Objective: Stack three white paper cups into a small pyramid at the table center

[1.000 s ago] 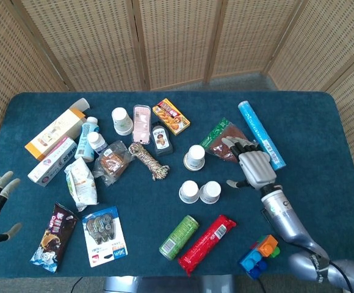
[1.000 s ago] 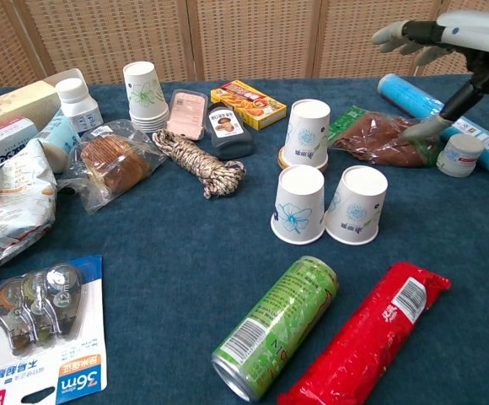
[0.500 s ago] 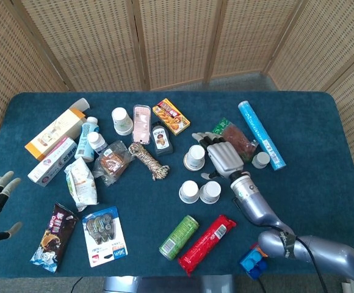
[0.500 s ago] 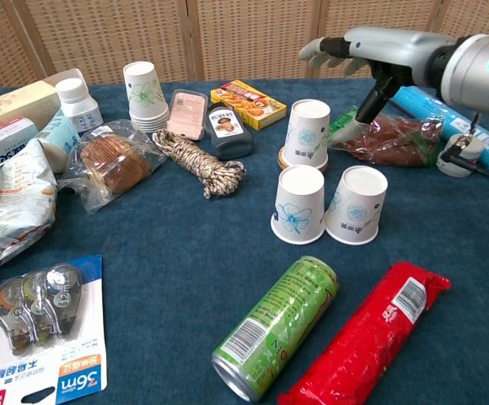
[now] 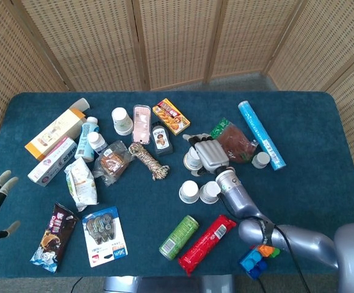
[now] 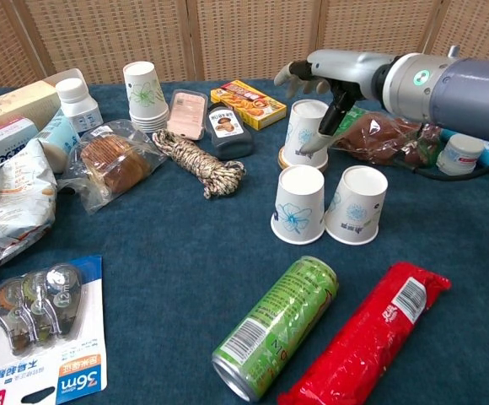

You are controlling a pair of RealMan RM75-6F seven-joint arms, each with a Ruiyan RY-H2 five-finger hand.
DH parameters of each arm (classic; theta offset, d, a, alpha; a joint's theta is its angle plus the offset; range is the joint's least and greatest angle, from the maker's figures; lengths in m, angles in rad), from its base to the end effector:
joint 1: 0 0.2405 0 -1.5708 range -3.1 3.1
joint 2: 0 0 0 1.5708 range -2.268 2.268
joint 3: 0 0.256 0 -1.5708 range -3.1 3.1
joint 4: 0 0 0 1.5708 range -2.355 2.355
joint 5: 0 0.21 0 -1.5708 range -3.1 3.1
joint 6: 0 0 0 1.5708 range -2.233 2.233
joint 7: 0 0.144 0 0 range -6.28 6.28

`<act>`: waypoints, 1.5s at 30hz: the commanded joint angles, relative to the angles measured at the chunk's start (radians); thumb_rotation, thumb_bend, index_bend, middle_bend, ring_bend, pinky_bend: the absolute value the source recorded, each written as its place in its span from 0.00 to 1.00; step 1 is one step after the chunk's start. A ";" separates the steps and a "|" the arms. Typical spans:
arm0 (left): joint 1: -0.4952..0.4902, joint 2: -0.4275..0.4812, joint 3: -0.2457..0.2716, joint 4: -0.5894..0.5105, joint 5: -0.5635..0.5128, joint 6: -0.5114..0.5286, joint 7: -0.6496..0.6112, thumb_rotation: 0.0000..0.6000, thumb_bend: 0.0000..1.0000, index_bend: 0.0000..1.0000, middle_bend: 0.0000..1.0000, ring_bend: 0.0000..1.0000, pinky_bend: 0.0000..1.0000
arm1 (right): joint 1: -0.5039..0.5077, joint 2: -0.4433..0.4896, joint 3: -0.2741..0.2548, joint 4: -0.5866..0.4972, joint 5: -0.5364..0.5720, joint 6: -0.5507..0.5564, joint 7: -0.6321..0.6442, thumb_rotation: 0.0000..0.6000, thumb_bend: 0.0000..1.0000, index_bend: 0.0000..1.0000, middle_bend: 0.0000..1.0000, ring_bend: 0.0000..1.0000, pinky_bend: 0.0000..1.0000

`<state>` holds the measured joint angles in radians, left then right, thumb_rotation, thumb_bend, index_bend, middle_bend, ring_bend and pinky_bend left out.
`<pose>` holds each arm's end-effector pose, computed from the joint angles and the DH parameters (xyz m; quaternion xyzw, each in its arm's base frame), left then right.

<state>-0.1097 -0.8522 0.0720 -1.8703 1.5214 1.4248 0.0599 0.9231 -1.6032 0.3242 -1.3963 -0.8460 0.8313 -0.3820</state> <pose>-0.2839 0.1579 0.1937 -0.6458 -0.4075 -0.3206 0.5605 -0.0896 -0.3968 -0.0213 0.7156 -0.4286 0.3844 0.3956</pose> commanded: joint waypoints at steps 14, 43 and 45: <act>0.004 0.003 -0.011 0.001 -0.005 -0.018 -0.006 1.00 0.28 0.07 0.00 0.00 0.00 | 0.001 -0.041 -0.023 0.068 -0.021 0.046 0.036 1.00 0.41 0.33 0.41 0.32 0.22; 0.012 -0.005 -0.014 -0.008 0.018 -0.031 0.024 1.00 0.28 0.07 0.00 0.00 0.00 | -0.187 0.260 -0.070 -0.363 -0.326 0.220 0.275 1.00 0.39 0.33 0.42 0.32 0.22; 0.013 -0.004 -0.015 -0.008 0.016 -0.031 0.026 1.00 0.28 0.07 0.00 0.00 0.00 | -0.201 0.270 -0.084 -0.372 -0.351 0.231 0.286 1.00 0.38 0.33 0.42 0.32 0.22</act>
<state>-0.0973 -0.8567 0.0569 -1.8782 1.5378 1.3936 0.0860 0.7373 -1.3463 0.2524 -1.7552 -1.1767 1.0498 -0.1082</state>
